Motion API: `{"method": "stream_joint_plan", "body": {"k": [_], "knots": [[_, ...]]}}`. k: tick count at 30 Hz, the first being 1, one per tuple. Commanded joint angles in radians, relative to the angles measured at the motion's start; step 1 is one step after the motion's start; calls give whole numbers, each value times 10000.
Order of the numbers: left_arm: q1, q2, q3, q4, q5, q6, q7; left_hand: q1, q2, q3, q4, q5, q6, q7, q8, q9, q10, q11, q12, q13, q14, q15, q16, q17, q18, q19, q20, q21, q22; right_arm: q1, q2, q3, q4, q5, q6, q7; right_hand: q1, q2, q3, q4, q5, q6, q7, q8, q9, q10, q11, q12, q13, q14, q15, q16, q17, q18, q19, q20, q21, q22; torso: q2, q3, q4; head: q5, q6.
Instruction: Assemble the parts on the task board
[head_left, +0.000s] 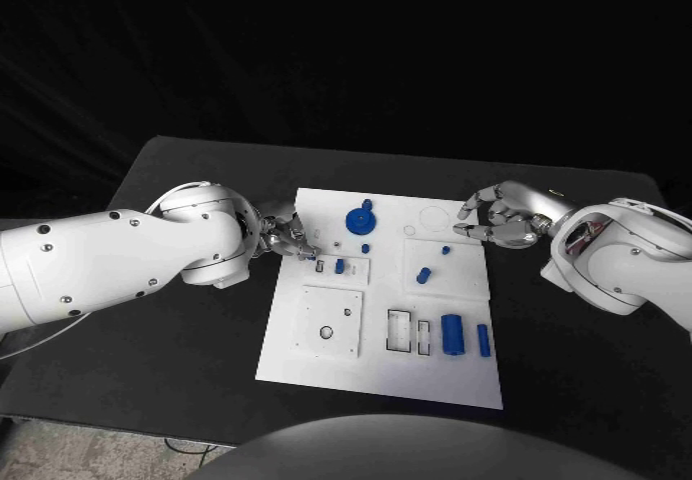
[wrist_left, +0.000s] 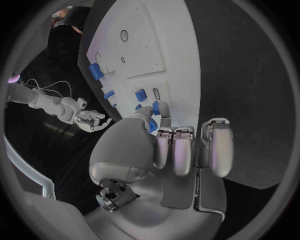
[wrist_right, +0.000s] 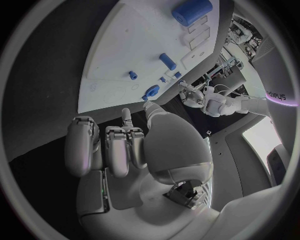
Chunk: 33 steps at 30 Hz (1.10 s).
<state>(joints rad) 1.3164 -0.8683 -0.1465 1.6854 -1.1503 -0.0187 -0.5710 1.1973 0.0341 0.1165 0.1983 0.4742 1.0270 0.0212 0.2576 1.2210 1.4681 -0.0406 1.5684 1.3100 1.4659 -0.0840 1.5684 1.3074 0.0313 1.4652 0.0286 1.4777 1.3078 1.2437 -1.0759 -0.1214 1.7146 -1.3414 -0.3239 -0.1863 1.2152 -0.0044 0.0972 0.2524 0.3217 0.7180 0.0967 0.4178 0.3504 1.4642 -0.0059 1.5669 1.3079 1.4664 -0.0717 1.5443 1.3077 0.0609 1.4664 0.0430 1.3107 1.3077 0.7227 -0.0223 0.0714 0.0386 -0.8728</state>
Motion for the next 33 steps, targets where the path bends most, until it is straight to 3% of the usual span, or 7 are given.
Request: {"method": "stream_joint_plan", "body": {"k": [1, 24, 33], "knots": [[-48, 45, -11, 2, -159, -245, 120, 94, -3, 37, 1, 48, -25, -12, -54, -6, 1027, -20, 24, 2608, 1049, 12, 24, 2634, 11, 140, 33, 8, 1839, -11, 11, 1, -6, 37, 74, 19, 73, -4, 20, -35, 48, 55, 15, -36, -13, 1066, 81, 39, 2629, 948, 95, -36, 2223, -18, 18, 47, -41, 1846, 7, 11, 2, 11, 2], [-222, 337, -45, -153, -161, 214, -32, 65, 6, 142, 55, -118, 27, -8, -43, 11, 1027, -19, 24, 2608, 1049, 9, 24, 2634, 15, 133, 28, -7, 1835, -17, 6, 1, -32, 180, 124, 33, 177, 3, 81, -65, 358, 91, 23, -67, -77, 1066, 88, 39, 2629, 929, 102, -90, 2149, 0, -18, 52, -137, 1821, 15, 8, -1, -42, 2], [-225, 358, -256, -190, -294, 332, -40, 74, 2, 174, 53, -183, 33, -12, -41, 18, 1027, -21, 24, 2608, 1049, 10, 24, 2634, 17, 130, 28, -12, 1834, -17, 4, 1, -37, 184, 162, 26, 201, 2, 95, -74, 412, 102, 24, -70, -88, 1066, 89, 39, 2629, 927, 104, -96, 2142, 4, -27, 53, -160, 1815, 22, -4, 13, -45, 2]]}}
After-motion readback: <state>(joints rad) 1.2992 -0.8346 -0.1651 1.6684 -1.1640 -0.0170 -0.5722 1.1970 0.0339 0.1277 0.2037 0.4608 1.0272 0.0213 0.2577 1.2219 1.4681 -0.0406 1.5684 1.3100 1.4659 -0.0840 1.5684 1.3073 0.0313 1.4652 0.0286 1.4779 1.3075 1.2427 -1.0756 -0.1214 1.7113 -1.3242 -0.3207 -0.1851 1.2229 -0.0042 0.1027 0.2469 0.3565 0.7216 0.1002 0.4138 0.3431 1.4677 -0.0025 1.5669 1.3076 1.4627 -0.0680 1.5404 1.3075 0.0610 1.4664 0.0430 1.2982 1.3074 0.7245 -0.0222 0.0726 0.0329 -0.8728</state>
